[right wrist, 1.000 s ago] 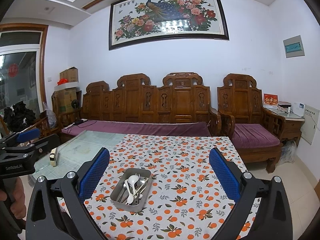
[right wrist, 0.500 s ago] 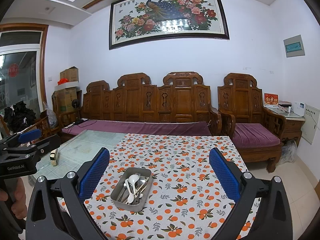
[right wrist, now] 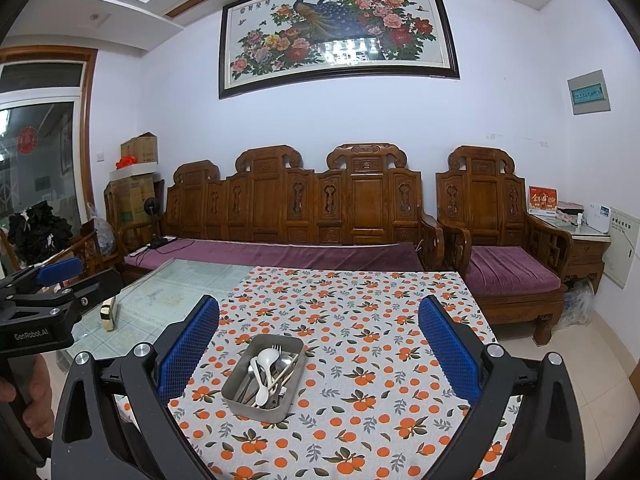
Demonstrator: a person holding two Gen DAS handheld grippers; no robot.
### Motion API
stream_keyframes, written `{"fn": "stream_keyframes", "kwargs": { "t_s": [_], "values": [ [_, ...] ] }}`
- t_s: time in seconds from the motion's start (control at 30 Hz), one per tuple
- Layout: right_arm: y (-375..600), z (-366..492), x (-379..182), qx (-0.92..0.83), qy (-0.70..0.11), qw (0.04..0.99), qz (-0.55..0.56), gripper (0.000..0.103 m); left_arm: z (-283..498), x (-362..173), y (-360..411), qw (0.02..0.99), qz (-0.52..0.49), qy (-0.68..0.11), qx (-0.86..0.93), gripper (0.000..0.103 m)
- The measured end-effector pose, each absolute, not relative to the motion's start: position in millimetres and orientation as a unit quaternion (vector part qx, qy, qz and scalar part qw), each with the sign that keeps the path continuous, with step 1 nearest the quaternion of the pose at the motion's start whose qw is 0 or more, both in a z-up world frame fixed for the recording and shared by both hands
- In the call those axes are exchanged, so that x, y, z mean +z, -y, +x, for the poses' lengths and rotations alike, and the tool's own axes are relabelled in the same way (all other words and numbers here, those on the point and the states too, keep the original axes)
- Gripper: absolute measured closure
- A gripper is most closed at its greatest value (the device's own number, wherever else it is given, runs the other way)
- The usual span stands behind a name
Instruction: Organize utensils
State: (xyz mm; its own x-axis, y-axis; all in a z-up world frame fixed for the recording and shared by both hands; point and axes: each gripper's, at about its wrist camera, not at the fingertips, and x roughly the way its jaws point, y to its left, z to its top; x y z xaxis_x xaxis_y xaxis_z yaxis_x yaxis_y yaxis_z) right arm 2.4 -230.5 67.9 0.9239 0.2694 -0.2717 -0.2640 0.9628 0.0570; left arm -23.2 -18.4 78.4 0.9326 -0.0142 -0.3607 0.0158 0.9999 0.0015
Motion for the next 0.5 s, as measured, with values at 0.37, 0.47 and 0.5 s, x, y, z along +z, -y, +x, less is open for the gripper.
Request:
{"fn": "stream_keyframes", "kwargs": {
  "t_s": [0.37,0.47,0.5],
  "values": [
    [226.5,-2.6,63.2,0.139,-0.142,0.980,0.008,0.003,-21.7,77.6,18.1,0.983,0.002,-0.183,-0.007,0.008],
    [226.1,-3.0,62.9,0.139,-0.142,0.980,0.008,0.003,-21.0,77.3,18.4,0.983,0.002,-0.185,-0.008,0.008],
    [226.5,-1.8,63.4,0.138,-0.142,0.980,0.008,0.003,-21.0,77.0,18.6,0.983,0.002,-0.185,-0.008,0.008]
  ]
}}
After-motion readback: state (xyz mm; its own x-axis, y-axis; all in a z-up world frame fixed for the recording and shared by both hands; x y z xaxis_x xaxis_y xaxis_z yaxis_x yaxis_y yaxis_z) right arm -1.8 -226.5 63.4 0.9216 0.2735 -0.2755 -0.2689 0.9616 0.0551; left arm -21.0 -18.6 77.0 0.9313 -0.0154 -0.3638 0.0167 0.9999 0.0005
